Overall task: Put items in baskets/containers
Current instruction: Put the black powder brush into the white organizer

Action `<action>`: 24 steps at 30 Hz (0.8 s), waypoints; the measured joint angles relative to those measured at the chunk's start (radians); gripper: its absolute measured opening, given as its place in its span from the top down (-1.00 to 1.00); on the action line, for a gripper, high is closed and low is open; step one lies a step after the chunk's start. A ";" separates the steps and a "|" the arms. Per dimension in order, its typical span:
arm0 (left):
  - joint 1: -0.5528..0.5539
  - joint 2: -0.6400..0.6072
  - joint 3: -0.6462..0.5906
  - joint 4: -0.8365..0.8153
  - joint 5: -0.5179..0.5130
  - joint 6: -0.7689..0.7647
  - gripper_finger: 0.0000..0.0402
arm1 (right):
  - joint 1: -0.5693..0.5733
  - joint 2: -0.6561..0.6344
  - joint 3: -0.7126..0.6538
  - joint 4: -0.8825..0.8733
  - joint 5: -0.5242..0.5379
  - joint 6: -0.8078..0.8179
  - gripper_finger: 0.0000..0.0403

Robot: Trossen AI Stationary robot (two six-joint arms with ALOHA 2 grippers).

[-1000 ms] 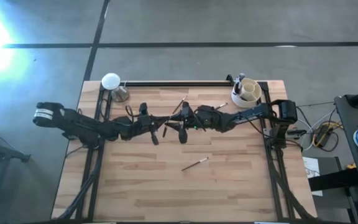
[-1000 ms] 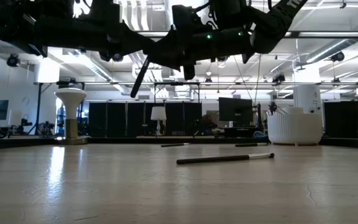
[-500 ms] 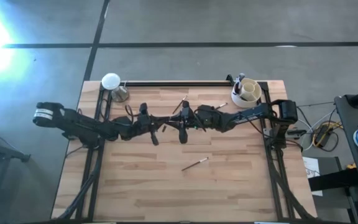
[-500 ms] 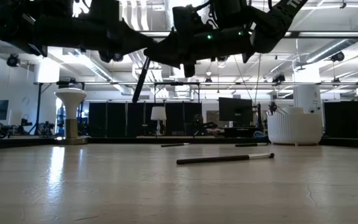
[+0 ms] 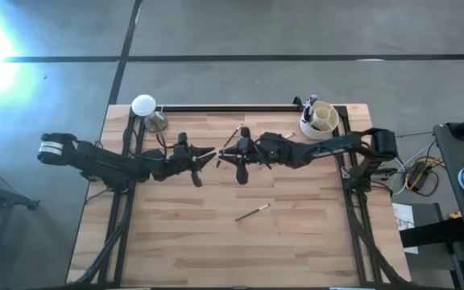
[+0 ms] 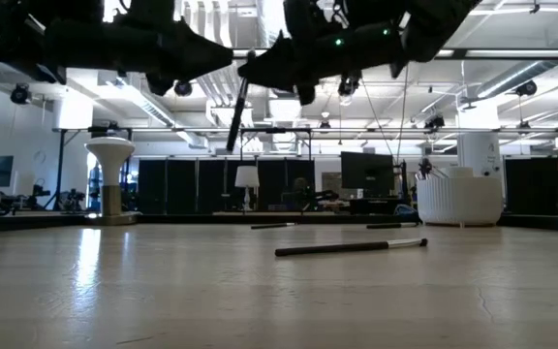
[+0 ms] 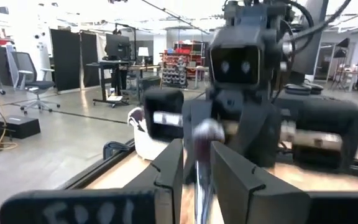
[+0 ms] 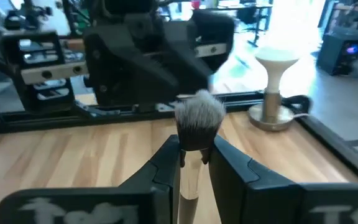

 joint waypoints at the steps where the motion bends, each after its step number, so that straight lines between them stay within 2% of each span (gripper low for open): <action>1: 0.001 -0.011 -0.011 0.001 0.004 0.005 0.61 | -0.001 -0.022 -0.003 -0.027 0.017 -0.009 0.71; 6: 0.012 -0.063 -0.073 0.000 0.037 0.028 0.61 | -0.013 -0.189 -0.063 -0.182 0.143 -0.070 0.71; 11: 0.024 -0.113 -0.115 0.004 0.061 0.048 0.61 | -0.047 -0.435 -0.159 -0.353 0.280 -0.086 0.71; 19: 0.037 -0.138 -0.142 0.008 0.094 0.064 0.72 | -0.129 -0.848 -0.306 -0.689 0.522 -0.012 0.71; 24: 0.038 -0.134 -0.142 0.007 0.118 0.076 0.80 | -0.211 -1.047 -0.360 -0.837 0.615 0.051 0.71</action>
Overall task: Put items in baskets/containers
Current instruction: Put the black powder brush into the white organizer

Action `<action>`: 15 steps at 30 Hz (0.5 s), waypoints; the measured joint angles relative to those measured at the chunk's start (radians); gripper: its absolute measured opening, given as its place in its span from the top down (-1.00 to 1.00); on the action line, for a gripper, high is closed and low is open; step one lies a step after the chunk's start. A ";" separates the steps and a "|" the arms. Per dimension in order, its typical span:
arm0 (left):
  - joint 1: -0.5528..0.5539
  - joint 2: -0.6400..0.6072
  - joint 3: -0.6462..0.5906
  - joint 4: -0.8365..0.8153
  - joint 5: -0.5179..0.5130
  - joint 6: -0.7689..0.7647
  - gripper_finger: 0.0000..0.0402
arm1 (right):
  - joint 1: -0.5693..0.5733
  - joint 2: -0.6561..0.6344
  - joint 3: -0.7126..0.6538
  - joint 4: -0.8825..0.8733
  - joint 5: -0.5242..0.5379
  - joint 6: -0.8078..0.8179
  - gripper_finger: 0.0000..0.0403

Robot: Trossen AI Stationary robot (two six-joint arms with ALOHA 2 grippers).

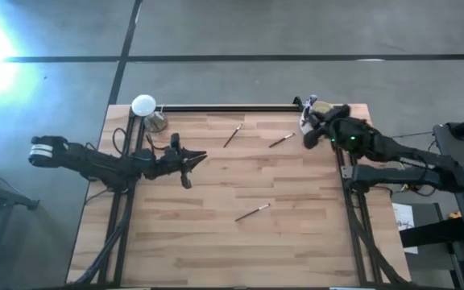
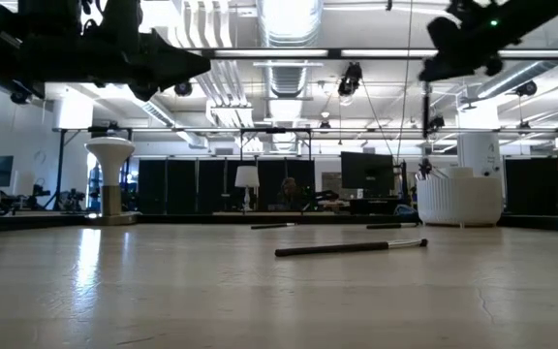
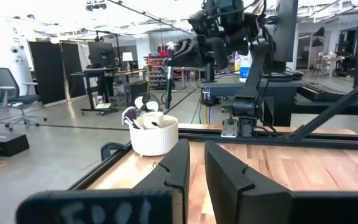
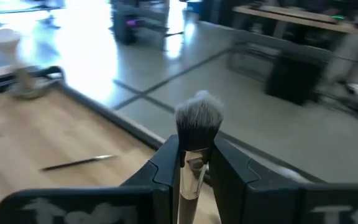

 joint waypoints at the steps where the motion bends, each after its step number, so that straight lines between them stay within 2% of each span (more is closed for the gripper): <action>1: 0.000 0.000 0.000 0.001 0.000 0.000 0.81 | -0.022 -0.031 -0.007 -0.021 0.012 0.005 0.71; 7: 0.000 0.001 0.000 0.000 0.000 0.000 0.87 | -0.178 -0.124 -0.045 -0.075 0.056 0.010 0.71; 15: 0.000 0.001 0.000 -0.015 0.001 0.006 0.89 | -0.428 -0.099 -0.090 -0.065 0.035 -0.006 0.71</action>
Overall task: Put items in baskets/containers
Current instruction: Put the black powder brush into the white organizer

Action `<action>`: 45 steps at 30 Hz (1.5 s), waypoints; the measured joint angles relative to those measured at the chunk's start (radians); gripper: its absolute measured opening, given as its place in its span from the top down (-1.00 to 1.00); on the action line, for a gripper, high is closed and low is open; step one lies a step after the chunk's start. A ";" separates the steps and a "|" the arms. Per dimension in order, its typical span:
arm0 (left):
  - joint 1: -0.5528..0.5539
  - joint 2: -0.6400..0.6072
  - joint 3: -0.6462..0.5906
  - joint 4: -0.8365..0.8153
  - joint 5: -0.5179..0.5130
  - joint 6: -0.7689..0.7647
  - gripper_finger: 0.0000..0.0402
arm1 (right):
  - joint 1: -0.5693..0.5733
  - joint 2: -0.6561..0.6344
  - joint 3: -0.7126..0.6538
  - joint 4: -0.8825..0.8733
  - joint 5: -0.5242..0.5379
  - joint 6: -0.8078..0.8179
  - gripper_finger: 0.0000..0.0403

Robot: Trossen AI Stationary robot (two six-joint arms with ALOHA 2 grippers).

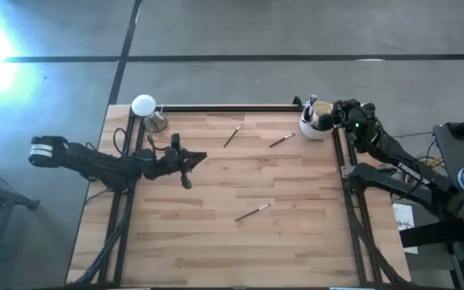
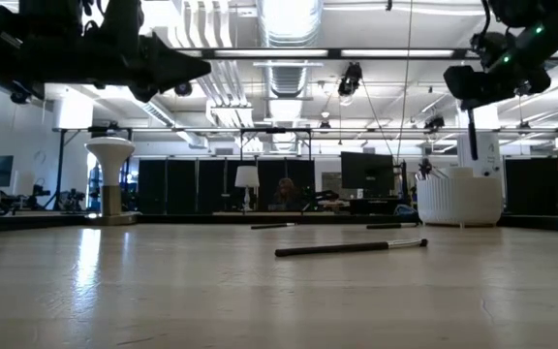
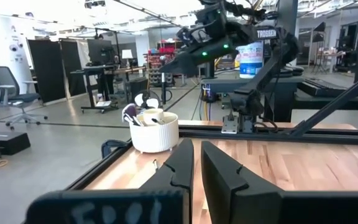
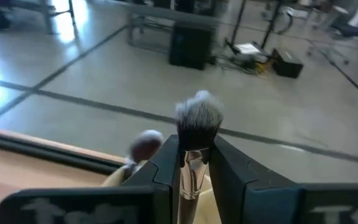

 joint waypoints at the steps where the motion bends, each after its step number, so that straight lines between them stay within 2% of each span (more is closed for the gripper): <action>1: 0.000 0.000 0.000 -0.003 0.000 0.002 0.89 | -0.029 0.006 -0.004 0.008 -0.021 0.000 0.71; 6: 0.000 0.000 0.000 -0.011 0.000 0.011 0.89 | -0.140 0.030 -0.016 0.063 -0.166 -0.009 0.71; 13: 0.000 0.000 0.000 -0.015 0.000 0.011 0.89 | -0.216 0.033 -0.011 -0.018 -0.166 -0.017 0.71; 21: 0.000 0.000 0.000 -0.016 0.000 0.011 0.89 | -0.260 0.047 -0.061 -0.013 -0.166 0.017 0.71; 32: 0.000 0.000 0.000 -0.023 0.000 0.011 0.89 | -0.268 0.071 -0.095 0.002 -0.183 0.095 0.71; 36: 0.000 0.001 0.000 -0.023 0.000 0.011 0.89 | -0.265 0.066 -0.149 0.078 -0.181 0.126 0.71; 45: 0.000 0.001 0.000 -0.023 0.000 0.011 0.89 | -0.265 0.029 -0.337 0.376 -0.167 0.121 0.71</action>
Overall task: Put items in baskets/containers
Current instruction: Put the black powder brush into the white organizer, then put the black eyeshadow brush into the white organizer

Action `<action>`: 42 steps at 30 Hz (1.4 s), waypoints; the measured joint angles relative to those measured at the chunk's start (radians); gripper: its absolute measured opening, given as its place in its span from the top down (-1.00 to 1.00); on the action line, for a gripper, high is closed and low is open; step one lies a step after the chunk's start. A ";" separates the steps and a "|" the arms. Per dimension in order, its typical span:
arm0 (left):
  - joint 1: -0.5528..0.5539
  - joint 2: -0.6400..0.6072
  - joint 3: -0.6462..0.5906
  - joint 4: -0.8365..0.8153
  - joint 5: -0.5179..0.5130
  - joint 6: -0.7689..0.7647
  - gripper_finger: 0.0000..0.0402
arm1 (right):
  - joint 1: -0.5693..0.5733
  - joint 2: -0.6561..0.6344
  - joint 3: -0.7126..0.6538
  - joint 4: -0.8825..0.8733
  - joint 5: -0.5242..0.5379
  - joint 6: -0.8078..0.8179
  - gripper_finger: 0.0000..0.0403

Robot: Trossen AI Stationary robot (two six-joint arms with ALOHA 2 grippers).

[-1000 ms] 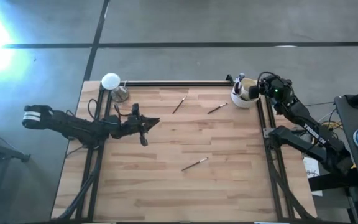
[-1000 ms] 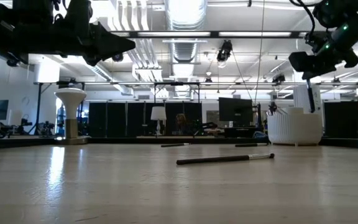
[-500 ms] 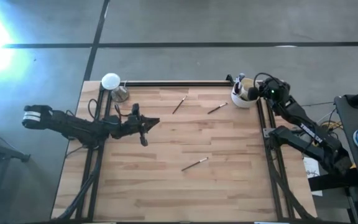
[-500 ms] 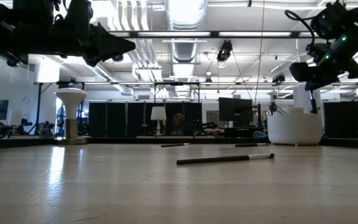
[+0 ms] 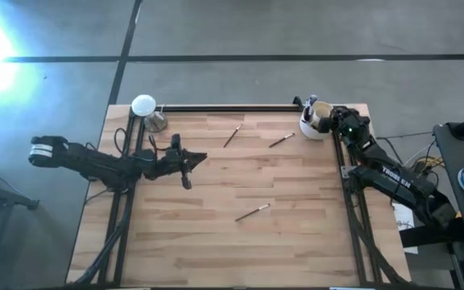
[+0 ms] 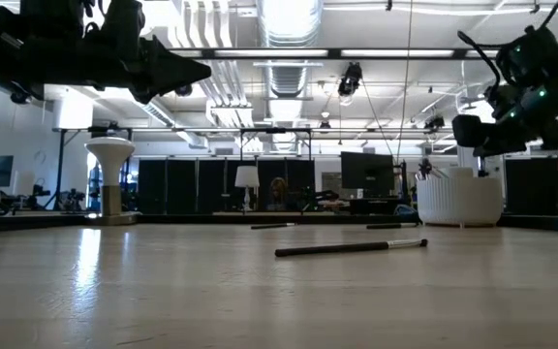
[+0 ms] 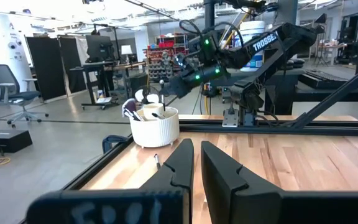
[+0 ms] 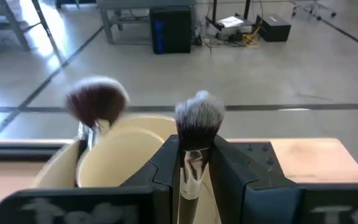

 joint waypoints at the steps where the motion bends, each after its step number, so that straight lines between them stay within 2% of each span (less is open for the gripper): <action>1: 0.000 0.000 0.000 0.000 0.000 0.000 0.89 | -0.002 0.007 -0.013 0.016 0.001 -0.001 0.71; 7: 0.000 0.000 0.000 0.000 0.000 0.000 0.89 | -0.005 0.031 -0.031 0.051 0.028 -0.007 0.70; 11: 0.000 0.000 0.000 0.000 0.000 0.000 0.89 | -0.004 0.031 -0.020 0.038 0.029 -0.007 0.59; 18: 0.000 0.000 0.000 -0.005 0.000 -0.009 0.89 | -0.004 0.031 0.046 -0.076 0.046 0.022 0.38; 25: 0.000 0.000 0.000 -0.010 0.000 -0.010 0.89 | -0.004 0.016 0.170 -0.239 0.053 0.022 0.32; 35: 0.000 0.000 0.000 -0.009 0.000 -0.012 0.89 | 0.020 0.009 0.311 -0.483 -0.043 -0.008 0.53; 39: 0.000 0.000 0.000 -0.010 0.000 -0.015 0.89 | 0.078 0.009 0.328 -0.543 -0.103 -0.008 0.71; 42: 0.000 0.000 0.000 -0.019 0.009 -0.034 0.89 | 0.169 0.001 0.313 -0.540 -0.125 -0.004 0.86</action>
